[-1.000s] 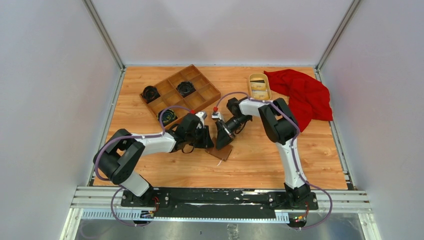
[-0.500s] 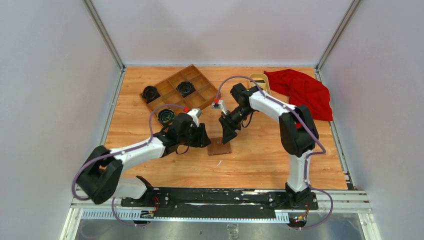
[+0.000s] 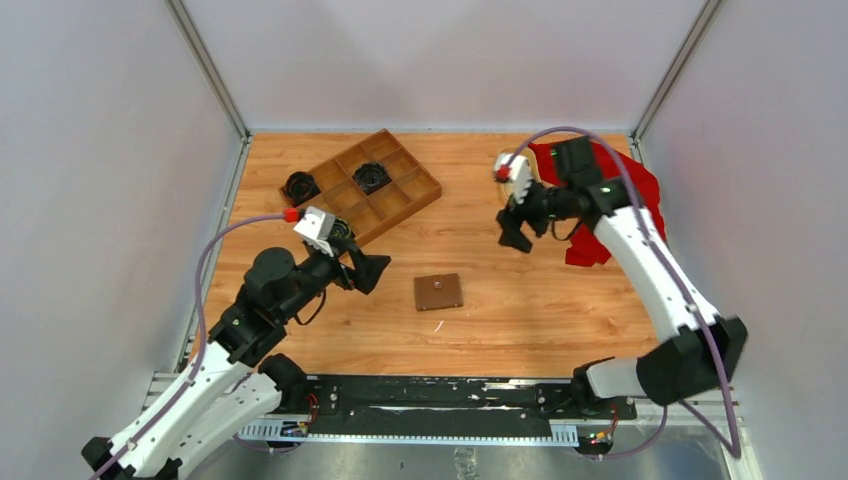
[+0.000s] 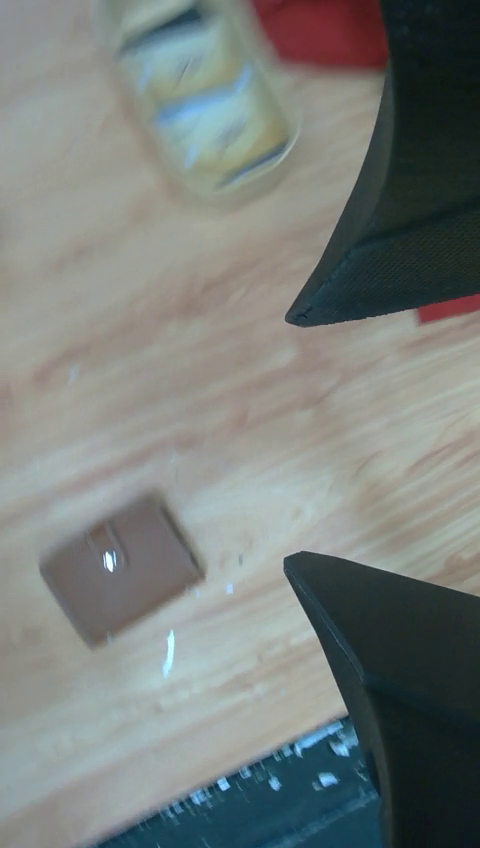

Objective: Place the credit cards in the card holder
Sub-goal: Reset both arms

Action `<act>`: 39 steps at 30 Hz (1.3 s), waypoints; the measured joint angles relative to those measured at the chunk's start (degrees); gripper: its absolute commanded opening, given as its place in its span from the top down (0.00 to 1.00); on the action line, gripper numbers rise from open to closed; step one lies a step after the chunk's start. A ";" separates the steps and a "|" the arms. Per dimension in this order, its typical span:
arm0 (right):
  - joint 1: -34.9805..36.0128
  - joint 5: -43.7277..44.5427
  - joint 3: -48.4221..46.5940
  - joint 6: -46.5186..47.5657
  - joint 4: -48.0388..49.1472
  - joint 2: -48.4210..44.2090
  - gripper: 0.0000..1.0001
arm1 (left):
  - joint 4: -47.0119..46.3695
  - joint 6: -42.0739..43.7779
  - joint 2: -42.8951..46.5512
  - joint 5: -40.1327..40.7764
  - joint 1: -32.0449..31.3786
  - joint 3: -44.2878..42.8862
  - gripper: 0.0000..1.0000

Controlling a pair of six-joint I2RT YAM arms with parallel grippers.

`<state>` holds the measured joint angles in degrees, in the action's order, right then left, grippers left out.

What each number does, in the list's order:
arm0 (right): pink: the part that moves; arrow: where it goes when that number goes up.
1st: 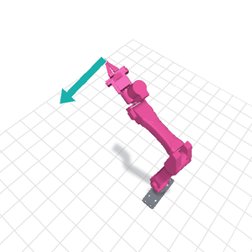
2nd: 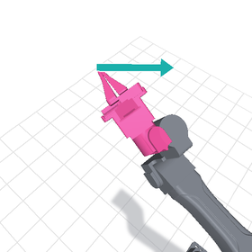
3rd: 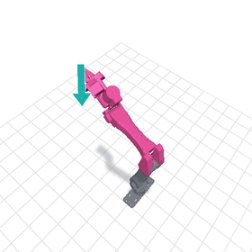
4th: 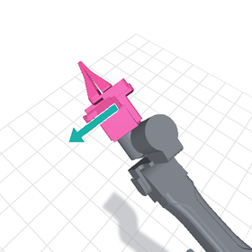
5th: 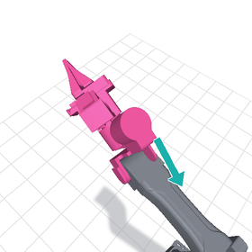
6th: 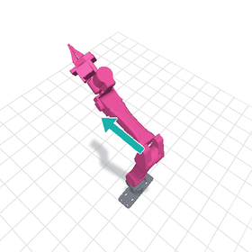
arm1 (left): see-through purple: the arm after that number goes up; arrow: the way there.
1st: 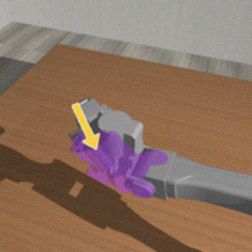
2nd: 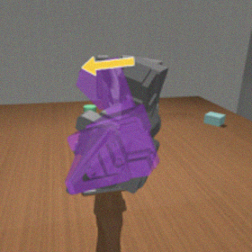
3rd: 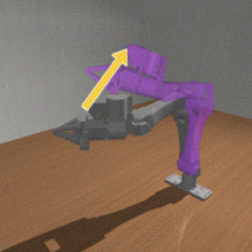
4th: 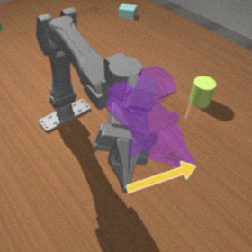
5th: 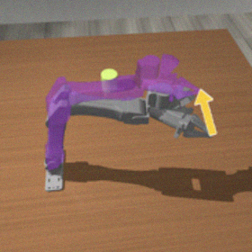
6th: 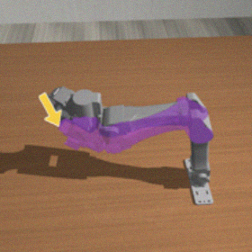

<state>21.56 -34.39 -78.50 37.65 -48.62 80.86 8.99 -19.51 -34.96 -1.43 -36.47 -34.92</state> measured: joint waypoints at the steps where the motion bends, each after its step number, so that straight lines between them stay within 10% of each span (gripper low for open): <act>1: -2.54 0.39 0.28 -0.66 0.90 -2.86 0.08 | 1.44 0.74 1.62 0.46 0.37 -0.94 0.00; 15: -15.23 7.45 -2.40 -18.91 8.87 -23.69 0.00 | 9.40 -3.28 -1.20 -8.79 5.40 -13.05 0.00; 39: -18.03 -0.35 -9.29 -27.36 4.07 -23.71 0.00 | 20.83 -5.64 2.16 -13.16 6.03 -23.54 0.00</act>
<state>3.53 -34.74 -87.79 10.28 -44.56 57.14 29.82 -25.15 -32.80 -14.59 -30.44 -58.46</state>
